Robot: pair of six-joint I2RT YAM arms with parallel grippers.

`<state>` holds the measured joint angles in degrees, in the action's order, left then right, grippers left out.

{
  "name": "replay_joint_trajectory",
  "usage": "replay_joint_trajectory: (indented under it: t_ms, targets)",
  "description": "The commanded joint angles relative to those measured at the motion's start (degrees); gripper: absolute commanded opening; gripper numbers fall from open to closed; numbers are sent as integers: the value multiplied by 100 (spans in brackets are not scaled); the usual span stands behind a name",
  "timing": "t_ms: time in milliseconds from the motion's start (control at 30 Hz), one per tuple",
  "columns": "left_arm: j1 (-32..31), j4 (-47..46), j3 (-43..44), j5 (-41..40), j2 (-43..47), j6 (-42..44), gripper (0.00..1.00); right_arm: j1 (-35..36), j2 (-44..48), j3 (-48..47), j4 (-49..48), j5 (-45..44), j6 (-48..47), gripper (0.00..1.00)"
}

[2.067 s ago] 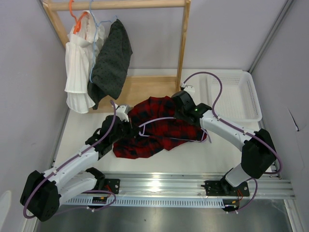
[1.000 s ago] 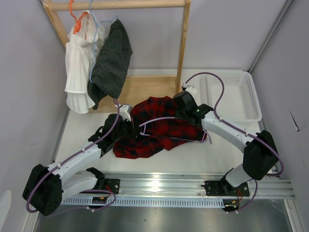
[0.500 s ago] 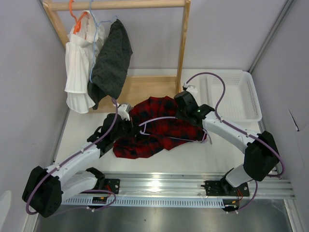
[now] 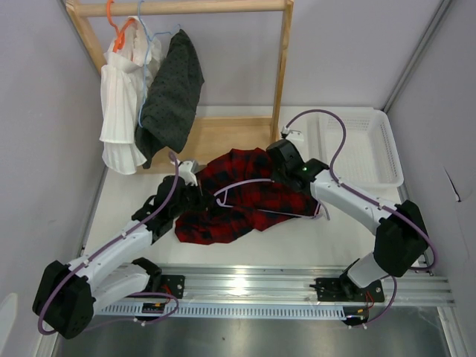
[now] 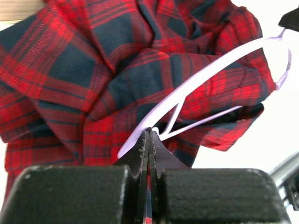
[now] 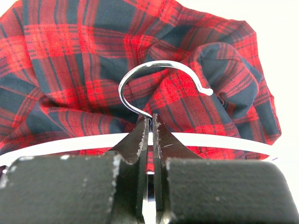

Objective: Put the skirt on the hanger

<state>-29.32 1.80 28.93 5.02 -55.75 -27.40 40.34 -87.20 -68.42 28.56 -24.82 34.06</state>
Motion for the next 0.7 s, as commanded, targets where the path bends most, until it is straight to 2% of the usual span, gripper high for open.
replay_joint_trajectory:
  t_ms: [0, 300, 667]
  targets:
    - [67, 171, -124, -466, 230, -169, 0, 0, -200, -522, 132, -217, -207, 0]
    - [146, 286, -440, -871, 328, -415, 0, 71, -702, -1121, 124, -41, -216, 0]
    - [278, -145, -344, -247, 793, -354, 0, 176, -535, -919, 168, -76, -111, 0]
